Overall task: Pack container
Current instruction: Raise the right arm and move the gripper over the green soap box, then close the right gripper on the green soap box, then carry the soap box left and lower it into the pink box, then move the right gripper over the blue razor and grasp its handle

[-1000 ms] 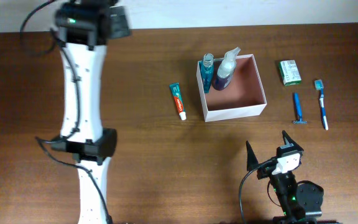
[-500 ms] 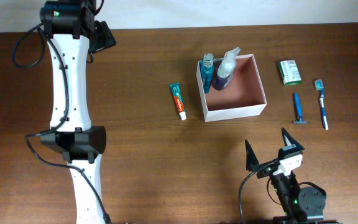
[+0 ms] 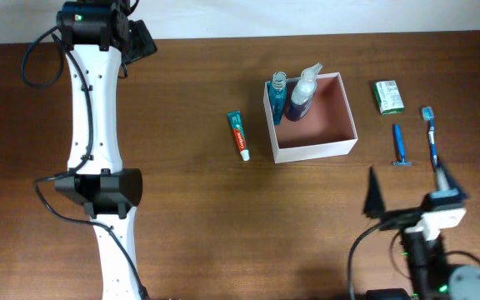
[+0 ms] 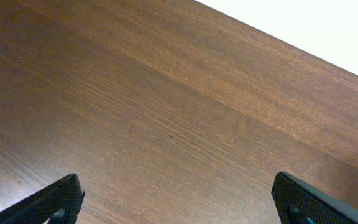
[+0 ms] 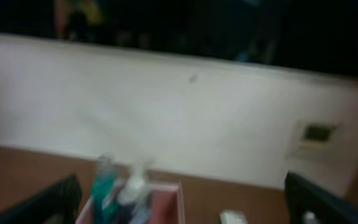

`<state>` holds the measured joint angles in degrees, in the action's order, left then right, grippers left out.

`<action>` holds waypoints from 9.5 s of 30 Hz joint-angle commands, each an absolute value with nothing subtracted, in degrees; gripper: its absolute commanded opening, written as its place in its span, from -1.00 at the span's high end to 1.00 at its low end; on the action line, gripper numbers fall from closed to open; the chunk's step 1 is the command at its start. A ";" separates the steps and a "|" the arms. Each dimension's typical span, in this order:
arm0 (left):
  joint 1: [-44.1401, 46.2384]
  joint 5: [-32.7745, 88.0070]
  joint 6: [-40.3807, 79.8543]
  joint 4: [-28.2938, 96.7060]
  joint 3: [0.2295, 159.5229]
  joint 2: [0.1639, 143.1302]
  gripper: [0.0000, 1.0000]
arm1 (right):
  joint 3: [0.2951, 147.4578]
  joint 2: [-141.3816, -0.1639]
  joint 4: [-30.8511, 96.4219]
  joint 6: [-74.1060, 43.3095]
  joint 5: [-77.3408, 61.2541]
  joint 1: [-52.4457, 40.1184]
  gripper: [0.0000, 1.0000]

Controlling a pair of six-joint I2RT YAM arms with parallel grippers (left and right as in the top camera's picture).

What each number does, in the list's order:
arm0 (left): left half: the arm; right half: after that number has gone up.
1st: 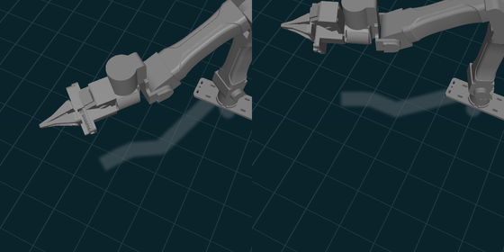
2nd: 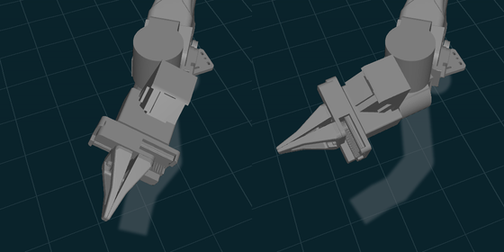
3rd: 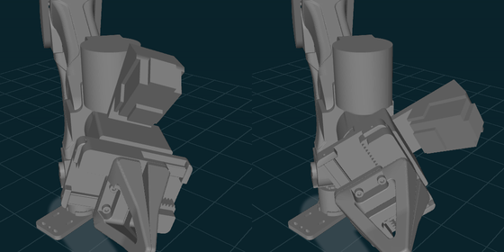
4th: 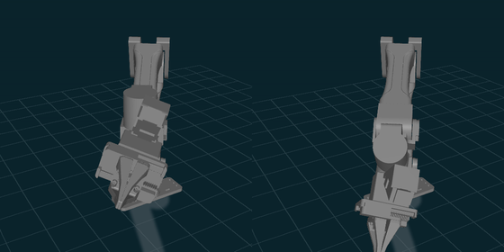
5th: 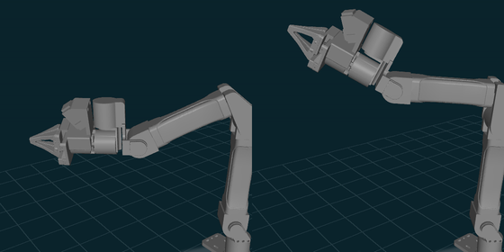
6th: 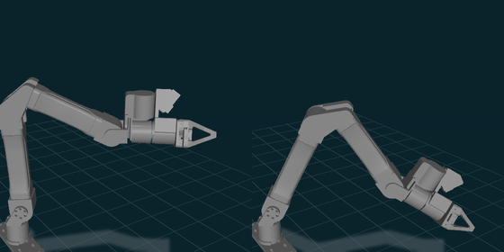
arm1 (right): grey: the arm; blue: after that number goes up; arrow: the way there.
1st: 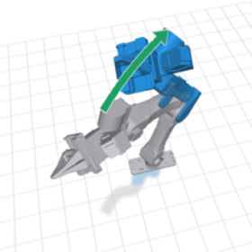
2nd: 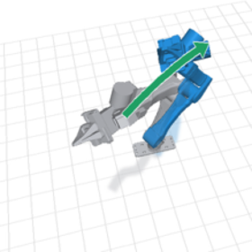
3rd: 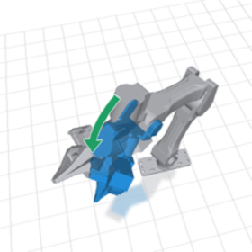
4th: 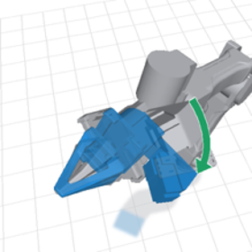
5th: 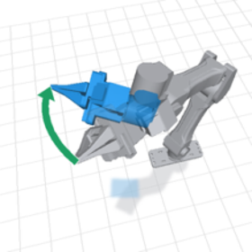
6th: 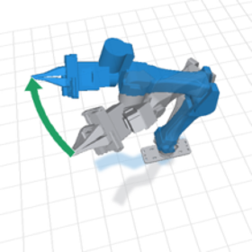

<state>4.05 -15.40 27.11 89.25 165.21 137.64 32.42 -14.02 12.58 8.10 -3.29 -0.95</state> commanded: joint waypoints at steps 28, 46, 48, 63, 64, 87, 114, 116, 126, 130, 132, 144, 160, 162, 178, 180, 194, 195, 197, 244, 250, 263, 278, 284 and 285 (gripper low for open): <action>3.86 -15.20 27.79 89.21 165.03 136.05 -0.99 | 131.44 -118.24 80.64 14.79 -4.56 14.33 -0.98; 3.86 -15.20 27.79 89.19 165.03 136.05 -0.99 | 131.44 -134.41 61.43 16.14 -3.03 14.66 -0.98; 3.86 -15.20 27.79 89.19 165.03 136.05 -0.99 | 131.41 -135.24 61.28 16.19 -3.11 14.74 -0.98; 3.86 -15.20 27.81 89.19 165.03 136.05 -0.99 | 131.17 -141.08 60.62 22.48 -4.73 14.81 -0.98; 3.86 -15.20 27.79 89.19 165.03 136.05 -0.99 | 131.15 -141.45 60.58 22.48 -4.73 14.81 -0.98; 3.86 -15.20 27.79 89.19 165.03 136.05 -0.99 | 131.04 -147.09 60.58 22.26 -4.93 14.98 -0.98; 3.86 -15.20 27.79 89.19 165.03 136.05 -0.99 | 131.07 -148.03 58.24 21.96 -4.93 15.07 -0.01; 3.86 -15.20 27.79 89.19 165.03 136.05 -0.99 | 131.26 -147.96 58.24 20.43 -4.91 15.07 0.02; 3.86 -15.20 27.79 89.19 165.03 136.05 -0.99 | 133.64 -142.12 60.66 19.00 -4.91 15.03 0.05; 3.86 -15.20 27.79 89.19 165.03 136.05 -0.99 | 136.77 -138.74 64.07 16.84 -4.93 14.70 0.09; 3.86 -15.20 27.79 89.19 165.03 136.05 -0.99 | 138.65 -136.84 67.33 16.86 -4.93 14.37 0.09; 3.86 -15.20 27.79 89.19 165.03 136.05 -0.99 | 143.59 -125.29 87.55 10.61 -5.61 8.99 0.08; 3.86 -15.20 27.79 89.19 165.03 136.05 -0.99 | 137.93 -126.50 87.35 3.77 -7.86 2.48 0.07; 3.86 -15.20 27.79 89.19 165.03 136.05 -0.99 | 135.85 -126.50 85.12 3.77 -8.49 1.98 0.07; 3.86 -15.20 27.79 89.19 165.03 136.05 -0.99 | 118.78 -126.80 71.31 4.01 -10.33 -2.55 0.06; 3.86 -15.20 27.79 89.19 165.03 136.05 -0.99 | 118.13 -126.80 70.22 4.01 -10.15 -3.01 0.06; 3.86 -15.20 27.79 89.19 165.03 136.05 -0.99 | 117.89 -126.82 68.27 4.01 -9.85 -2.98 -0.14; 3.86 -15.20 27.79 89.19 165.03 136.05 -0.99 | 117.89 -126.82 68.10 4.01 -9.78 -2.98 -0.15; 3.86 -15.20 27.79 89.19 165.03 136.05 -0.99 | 117.91 -126.82 67.94 4.01 -8.32 -2.96 -0.22; 3.86 -15.20 27.81 89.19 165.03 136.05 -0.98 | 106.32 -126.50 75.85 19.64 -2.81 20.64 -0.76; 3.86 -15.20 27.79 89.19 165.03 136.05 -0.99 | 102.04 -126.91 70.83 21.91 -0.38 20.67 -0.84; 3.86 -15.20 27.79 89.19 165.03 136.05 -0.99 | 100.71 -127.26 62.65 22.28 0.05 20.60 -0.84; 3.86 -15.20 27.79 89.19 165.03 136.05 -0.99 | 100.66 -131.39 60.86 22.26 0.45 20.60 -0.83; 3.86 -15.20 27.79 89.19 165.03 136.05 -0.99 | 100.66 -131.63 60.05 22.26 0.30 20.60 -0.66; 3.86 -15.20 27.79 89.19 165.03 136.05 -0.99 | 100.66 -131.63 59.99 22.26 0.30 20.60 -0.61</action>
<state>4.05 -15.18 27.29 89.30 165.18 137.64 101.08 -130.45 60.16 21.93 0.47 20.38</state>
